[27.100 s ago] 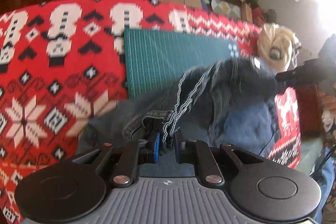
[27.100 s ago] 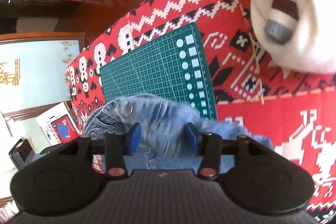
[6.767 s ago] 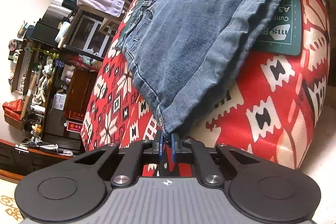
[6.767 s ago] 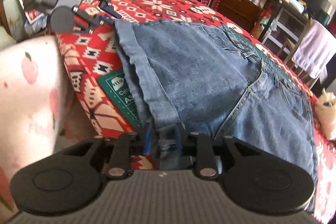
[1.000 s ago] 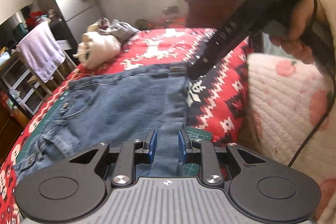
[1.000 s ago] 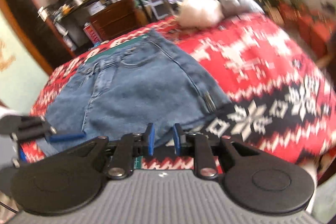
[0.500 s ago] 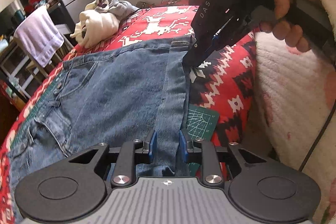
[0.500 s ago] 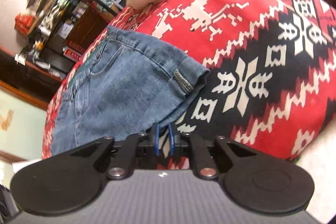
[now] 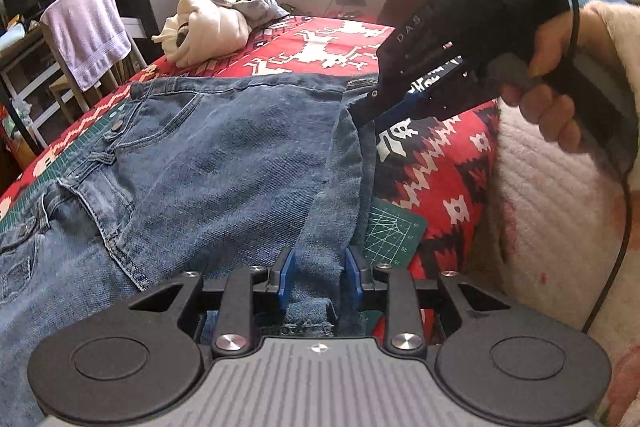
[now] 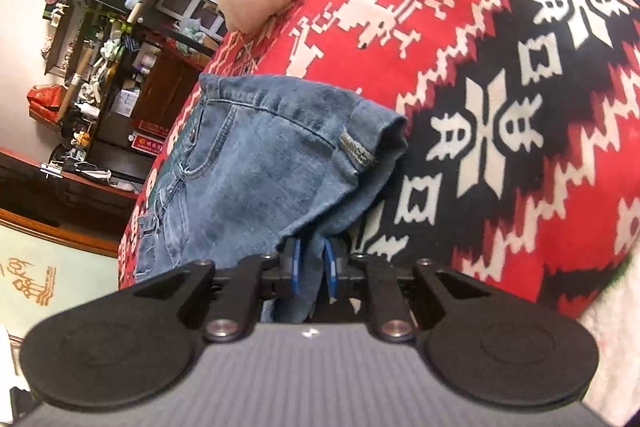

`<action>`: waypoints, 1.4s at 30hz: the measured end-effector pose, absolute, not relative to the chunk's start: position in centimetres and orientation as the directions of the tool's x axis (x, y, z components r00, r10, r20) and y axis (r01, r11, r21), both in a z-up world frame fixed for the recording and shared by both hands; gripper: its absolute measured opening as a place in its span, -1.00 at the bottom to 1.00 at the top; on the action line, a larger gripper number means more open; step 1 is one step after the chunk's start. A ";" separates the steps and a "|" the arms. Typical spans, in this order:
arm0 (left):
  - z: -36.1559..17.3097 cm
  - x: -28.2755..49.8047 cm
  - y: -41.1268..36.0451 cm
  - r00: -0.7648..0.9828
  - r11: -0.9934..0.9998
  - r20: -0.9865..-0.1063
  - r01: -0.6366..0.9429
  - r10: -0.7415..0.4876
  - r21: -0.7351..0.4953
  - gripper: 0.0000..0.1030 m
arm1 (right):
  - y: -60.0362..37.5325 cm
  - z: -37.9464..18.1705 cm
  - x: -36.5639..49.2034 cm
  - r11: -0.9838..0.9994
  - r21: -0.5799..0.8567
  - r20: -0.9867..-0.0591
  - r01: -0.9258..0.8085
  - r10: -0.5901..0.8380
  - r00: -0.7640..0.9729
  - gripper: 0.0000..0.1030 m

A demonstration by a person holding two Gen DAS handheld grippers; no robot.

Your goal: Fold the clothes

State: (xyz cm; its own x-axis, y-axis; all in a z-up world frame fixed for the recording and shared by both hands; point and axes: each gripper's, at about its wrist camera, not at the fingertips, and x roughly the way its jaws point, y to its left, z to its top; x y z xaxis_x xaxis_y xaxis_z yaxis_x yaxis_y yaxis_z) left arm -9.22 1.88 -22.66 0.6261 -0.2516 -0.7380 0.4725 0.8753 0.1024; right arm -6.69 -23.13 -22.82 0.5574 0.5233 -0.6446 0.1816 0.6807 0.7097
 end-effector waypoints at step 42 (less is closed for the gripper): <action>-21.8 -10.7 1.8 0.613 0.853 -0.741 0.511 -0.273 0.108 -0.52 | -29.6 -23.6 -6.6 0.573 0.752 -0.621 0.326 0.450 0.642 -0.56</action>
State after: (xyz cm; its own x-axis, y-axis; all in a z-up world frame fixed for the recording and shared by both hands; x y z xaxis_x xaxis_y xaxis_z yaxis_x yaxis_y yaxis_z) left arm -10.69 1.77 -21.80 0.6131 -0.2728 -0.7414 0.5107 0.8529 0.1085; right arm -6.57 -29.60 -23.57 0.6418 0.4498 -0.6211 0.3264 0.5726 0.7521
